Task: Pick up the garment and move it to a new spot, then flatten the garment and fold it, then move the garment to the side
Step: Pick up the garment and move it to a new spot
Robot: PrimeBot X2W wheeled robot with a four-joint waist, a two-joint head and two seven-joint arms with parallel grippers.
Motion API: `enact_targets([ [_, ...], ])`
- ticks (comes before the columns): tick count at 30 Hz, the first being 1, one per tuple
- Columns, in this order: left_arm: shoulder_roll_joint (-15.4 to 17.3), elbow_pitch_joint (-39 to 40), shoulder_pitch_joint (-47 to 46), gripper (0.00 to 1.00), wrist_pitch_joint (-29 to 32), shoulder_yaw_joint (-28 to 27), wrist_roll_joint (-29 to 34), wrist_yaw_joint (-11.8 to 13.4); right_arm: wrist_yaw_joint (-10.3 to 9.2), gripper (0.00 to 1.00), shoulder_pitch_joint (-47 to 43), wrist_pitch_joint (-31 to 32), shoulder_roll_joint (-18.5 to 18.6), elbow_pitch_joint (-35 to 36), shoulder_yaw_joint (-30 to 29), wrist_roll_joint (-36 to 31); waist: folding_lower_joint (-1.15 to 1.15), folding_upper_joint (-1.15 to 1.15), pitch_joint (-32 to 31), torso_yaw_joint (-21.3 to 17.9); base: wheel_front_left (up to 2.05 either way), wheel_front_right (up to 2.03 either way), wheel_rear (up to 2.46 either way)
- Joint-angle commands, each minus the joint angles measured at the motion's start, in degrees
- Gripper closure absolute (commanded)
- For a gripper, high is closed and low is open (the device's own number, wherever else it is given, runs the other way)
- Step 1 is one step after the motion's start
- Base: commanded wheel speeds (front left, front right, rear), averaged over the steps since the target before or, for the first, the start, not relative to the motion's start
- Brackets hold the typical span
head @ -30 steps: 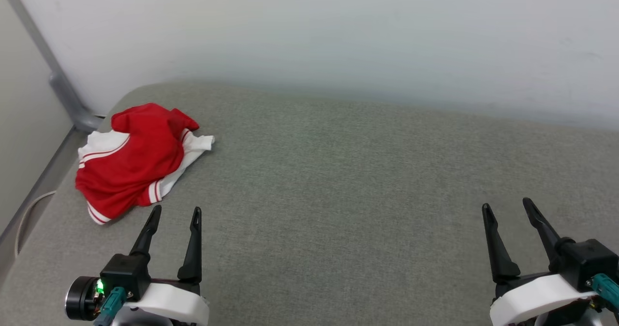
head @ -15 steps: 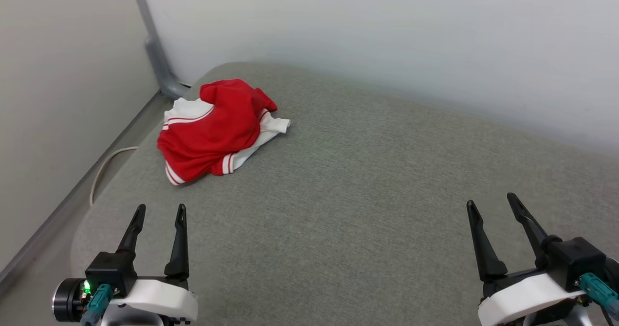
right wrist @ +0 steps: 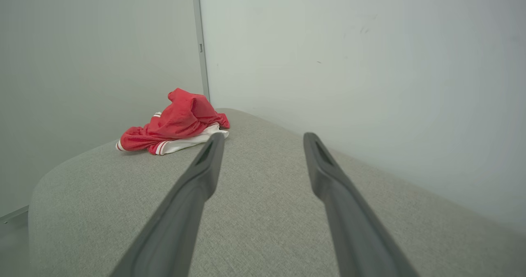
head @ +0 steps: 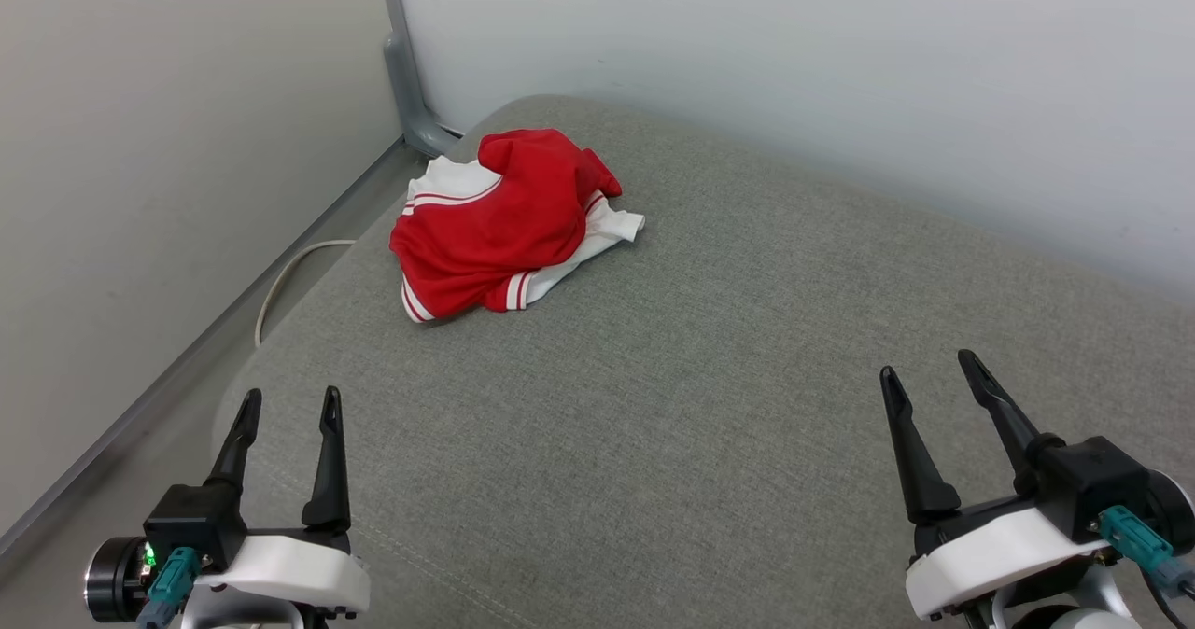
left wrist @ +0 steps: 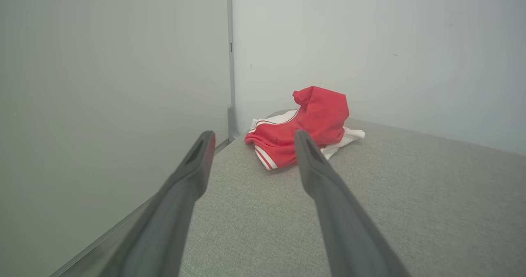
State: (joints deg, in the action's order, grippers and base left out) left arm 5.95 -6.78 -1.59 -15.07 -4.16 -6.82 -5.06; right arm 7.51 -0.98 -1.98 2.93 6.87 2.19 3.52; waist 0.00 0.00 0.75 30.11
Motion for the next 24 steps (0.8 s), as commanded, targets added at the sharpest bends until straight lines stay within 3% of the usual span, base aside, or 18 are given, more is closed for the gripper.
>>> enact_targets([
  [1,-0.18,0.32,0.19,0.0,-0.15,-0.23,-0.27,-0.06,-0.04,0.0,0.76,-0.18,-0.09,-0.26,0.02,-0.33,0.0,0.0,0.13,0.07,0.0,0.0,0.0],
  [13,-0.38,-1.42,-2.04,0.0,-0.15,-0.39,-1.13,-0.9,-0.04,0.0,0.19,-0.35,-0.09,0.02,-1.39,0.24,0.0,0.0,1.37,-0.03,0.0,0.0,0.0],
  [18,0.84,-4.58,-7.44,0.0,0.23,-0.65,-4.38,-1.52,-0.05,0.0,2.4,1.22,-0.05,1.94,-1.17,-1.3,0.0,0.0,5.76,-3.14,0.0,0.0,0.0],
  [24,4.8,-9.44,-18.32,0.0,4.92,-0.75,-10.56,-2.26,-0.05,0.0,5.41,2.82,-0.05,3.77,-0.74,-3.23,0.0,0.0,12.25,-8.01,0.0,0.0,0.0],
])
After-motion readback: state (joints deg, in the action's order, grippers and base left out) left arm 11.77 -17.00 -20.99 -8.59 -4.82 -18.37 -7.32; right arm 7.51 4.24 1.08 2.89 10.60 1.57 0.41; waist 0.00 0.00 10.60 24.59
